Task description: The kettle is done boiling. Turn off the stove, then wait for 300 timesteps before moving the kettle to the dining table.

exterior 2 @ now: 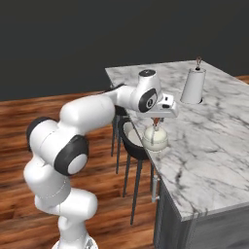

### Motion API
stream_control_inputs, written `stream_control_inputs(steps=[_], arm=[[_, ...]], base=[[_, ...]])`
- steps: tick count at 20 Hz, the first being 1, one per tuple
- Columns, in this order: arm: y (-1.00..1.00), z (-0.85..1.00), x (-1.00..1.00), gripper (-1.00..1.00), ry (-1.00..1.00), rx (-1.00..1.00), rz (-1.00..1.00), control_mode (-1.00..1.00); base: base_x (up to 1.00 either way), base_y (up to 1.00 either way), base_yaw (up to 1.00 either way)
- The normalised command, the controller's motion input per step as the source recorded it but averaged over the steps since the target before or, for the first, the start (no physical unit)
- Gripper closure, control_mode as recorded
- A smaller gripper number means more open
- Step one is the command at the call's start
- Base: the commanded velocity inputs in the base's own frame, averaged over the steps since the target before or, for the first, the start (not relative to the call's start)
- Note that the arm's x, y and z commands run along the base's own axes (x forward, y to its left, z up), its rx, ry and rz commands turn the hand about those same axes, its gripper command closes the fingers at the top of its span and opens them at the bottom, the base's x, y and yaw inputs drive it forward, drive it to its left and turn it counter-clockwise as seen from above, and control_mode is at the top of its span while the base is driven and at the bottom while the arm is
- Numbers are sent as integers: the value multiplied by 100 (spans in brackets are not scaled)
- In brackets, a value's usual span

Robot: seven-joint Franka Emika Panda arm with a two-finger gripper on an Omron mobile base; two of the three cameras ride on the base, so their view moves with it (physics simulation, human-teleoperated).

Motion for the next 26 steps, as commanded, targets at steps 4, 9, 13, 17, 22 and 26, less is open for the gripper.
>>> stream_control_inputs(steps=[4, 9, 13, 17, 22, 26], arm=[[-1, -14, 19, 100, 0, 0, 0, -100], [-5, -9, 14, 100, 0, 1, 0, -100], [-5, -10, 15, 100, 0, 1, 0, -100], [-7, -14, 12, 100, 0, 0, 0, -100], [-6, -14, 13, 100, 0, 0, 0, -100], [-8, -12, 16, 100, 0, 0, 0, -100]], base=[[0, 0, 0], [0, 0, 0], [0, 0, 0], [0, 0, 0], [0, 0, 0], [0, 0, 0]])
